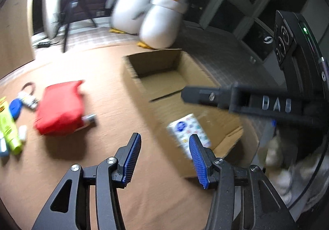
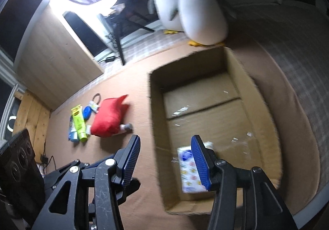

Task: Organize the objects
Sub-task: 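Carry the tissue pack with the left tool into the cardboard box and release, then move the right tool to the red cloth pouch and grasp it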

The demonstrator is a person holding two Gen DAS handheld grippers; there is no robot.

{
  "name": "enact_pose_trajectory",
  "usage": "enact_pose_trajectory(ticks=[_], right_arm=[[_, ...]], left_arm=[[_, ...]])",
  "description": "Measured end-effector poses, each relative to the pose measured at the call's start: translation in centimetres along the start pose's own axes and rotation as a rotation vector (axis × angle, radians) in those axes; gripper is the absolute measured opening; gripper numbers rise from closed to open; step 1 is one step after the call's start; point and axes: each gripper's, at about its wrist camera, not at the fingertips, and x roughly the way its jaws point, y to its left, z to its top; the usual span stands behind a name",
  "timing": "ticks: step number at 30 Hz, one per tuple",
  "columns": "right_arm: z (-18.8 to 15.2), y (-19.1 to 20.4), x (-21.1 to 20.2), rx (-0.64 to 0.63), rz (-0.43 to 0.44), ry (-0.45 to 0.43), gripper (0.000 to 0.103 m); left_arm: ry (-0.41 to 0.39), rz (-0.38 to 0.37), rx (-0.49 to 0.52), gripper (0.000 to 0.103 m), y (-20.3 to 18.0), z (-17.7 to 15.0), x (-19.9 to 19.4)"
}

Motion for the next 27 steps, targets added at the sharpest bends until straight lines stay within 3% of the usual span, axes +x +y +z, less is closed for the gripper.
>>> enact_pose_trajectory(ticks=[6, 11, 17, 23, 27], right_arm=[[1.4, 5.5, 3.2, -0.101, 0.049, 0.041, 0.054], [2.8, 9.0, 6.8, -0.114, 0.085, 0.08, 0.055], [4.5, 11.6, 12.6, -0.103, 0.057, 0.139, 0.057], [5.9, 12.3, 17.1, -0.095, -0.041, 0.178, 0.058], [6.0, 12.2, 18.7, -0.07, -0.026, 0.211, 0.058]], left_arm=[[-0.027, 0.08, -0.104, 0.053, 6.5, -2.6, -4.2], [-0.039, 0.121, -0.187, 0.053, 11.1, -4.8, -7.0], [-0.04, 0.176, -0.245, 0.053, 15.5, -7.5, -9.6], [-0.04, 0.214, -0.295, 0.053, 18.7, -9.3, -11.4], [-0.04, 0.231, -0.315, 0.053, 20.2, -9.8, -11.8]])
